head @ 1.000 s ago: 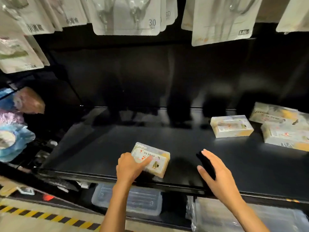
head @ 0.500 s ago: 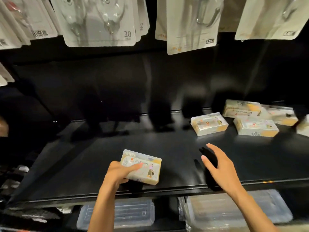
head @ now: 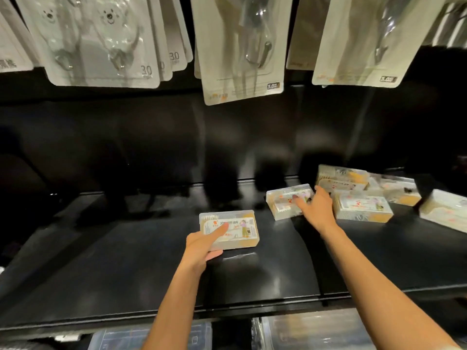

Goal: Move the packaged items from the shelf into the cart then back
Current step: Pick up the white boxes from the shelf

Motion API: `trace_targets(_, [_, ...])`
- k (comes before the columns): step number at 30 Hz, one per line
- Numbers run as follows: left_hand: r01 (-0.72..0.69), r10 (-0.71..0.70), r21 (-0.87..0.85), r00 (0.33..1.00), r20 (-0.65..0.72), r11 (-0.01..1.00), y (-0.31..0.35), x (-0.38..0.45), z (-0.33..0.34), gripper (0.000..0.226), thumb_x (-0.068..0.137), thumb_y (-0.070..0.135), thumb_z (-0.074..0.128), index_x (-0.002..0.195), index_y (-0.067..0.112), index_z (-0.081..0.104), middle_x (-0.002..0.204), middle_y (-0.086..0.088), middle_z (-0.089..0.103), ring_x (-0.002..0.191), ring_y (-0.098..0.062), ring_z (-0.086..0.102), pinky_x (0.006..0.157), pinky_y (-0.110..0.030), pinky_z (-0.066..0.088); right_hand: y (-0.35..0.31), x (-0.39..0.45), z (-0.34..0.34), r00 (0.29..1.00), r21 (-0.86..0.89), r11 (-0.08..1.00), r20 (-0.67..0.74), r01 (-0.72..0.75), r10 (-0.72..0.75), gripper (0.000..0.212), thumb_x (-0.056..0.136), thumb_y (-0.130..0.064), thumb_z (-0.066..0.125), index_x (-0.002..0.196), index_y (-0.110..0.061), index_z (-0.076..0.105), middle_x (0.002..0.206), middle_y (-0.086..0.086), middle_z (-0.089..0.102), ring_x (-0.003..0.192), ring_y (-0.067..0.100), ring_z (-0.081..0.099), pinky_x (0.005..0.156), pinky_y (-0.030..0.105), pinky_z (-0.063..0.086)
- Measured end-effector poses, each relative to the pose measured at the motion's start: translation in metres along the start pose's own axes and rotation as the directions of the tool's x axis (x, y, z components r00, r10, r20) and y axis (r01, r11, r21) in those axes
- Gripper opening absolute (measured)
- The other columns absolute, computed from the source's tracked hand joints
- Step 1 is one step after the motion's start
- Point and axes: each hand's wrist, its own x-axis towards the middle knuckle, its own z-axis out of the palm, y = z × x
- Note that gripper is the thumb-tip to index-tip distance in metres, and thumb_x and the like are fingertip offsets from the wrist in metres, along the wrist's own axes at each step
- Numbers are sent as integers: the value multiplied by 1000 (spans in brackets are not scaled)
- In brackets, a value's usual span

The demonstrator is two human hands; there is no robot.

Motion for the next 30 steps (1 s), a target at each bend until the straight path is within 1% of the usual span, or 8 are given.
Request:
trace_targets(5, [9, -10, -67, 1000, -17, 998, 8, 10, 27, 26, 75, 23, 80, 94, 13, 66, 92, -5, 73, 89, -18, 68, 67, -27, 55, 9, 26, 13, 973, -136, 975, 126, -175, 192, 104, 66, -58, 78, 134, 7, 33, 138, 24, 42, 128, 39, 41, 104, 45, 38])
trace_targets(14, [32, -40, -98, 996, -78, 995, 8, 17, 34, 24, 74, 23, 81, 88, 15, 64, 93, -6, 72, 91, -21, 69, 68, -29, 56, 0, 38, 13, 918, -183, 922, 146, -341, 368, 109, 54, -53, 87, 137, -2, 37, 143, 21, 38, 133, 36, 35, 107, 44, 35])
trace_targets(16, [35, -45, -104, 995, -90, 994, 8, 18, 34, 23, 75, 23, 81, 86, 15, 63, 92, -6, 72, 91, -21, 69, 67, -29, 56, 5, 43, 13, 894, -113, 916, 200, -386, 401, 111, 45, -54, 91, 132, -3, 44, 139, 20, 43, 130, 36, 39, 107, 43, 37])
trace_targets(19, [40, -50, -116, 995, -84, 992, 8, 19, 34, 23, 75, 23, 80, 88, 15, 62, 92, -6, 72, 92, -22, 68, 67, -29, 55, 37, 67, 21, 875, 105, 899, 301, -425, 379, 115, 9, -52, 95, 109, -4, 62, 116, 16, 66, 104, 32, 63, 94, 44, 51])
trace_targets(22, [42, -49, -112, 997, -63, 993, 9, 20, 33, 23, 75, 23, 80, 89, 16, 62, 93, -6, 71, 91, -21, 68, 69, -29, 55, 20, 52, 12, 846, 262, 837, 391, -481, 364, 68, 45, -18, 96, 102, 3, 63, 99, 16, 71, 91, 29, 68, 91, 43, 53])
trace_targets(24, [46, -52, -111, 997, -53, 993, 9, 20, 33, 23, 75, 23, 80, 88, 16, 62, 94, -7, 71, 88, -20, 68, 68, -29, 55, 10, 39, 7, 830, 266, 828, 429, -494, 357, 47, 63, -13, 88, 100, -2, 63, 94, 13, 70, 89, 26, 66, 84, 39, 54])
trace_targets(26, [50, -55, -108, 997, -47, 993, 8, 21, 33, 24, 74, 23, 81, 87, 15, 62, 93, -7, 71, 85, -19, 68, 67, -29, 55, 10, 32, 5, 837, 284, 830, 432, -481, 337, 41, 68, -17, 86, 99, -3, 64, 94, 13, 70, 88, 24, 67, 74, 34, 56])
trace_targets(30, [49, -51, -116, 999, -12, 992, 5, 23, 31, 26, 74, 23, 80, 92, 15, 63, 94, -6, 72, 88, -20, 68, 70, -30, 55, 12, 11, 6, 866, 367, 810, 392, -457, 311, 37, 70, -19, 84, 97, -2, 65, 92, 12, 71, 86, 21, 67, 70, 31, 57])
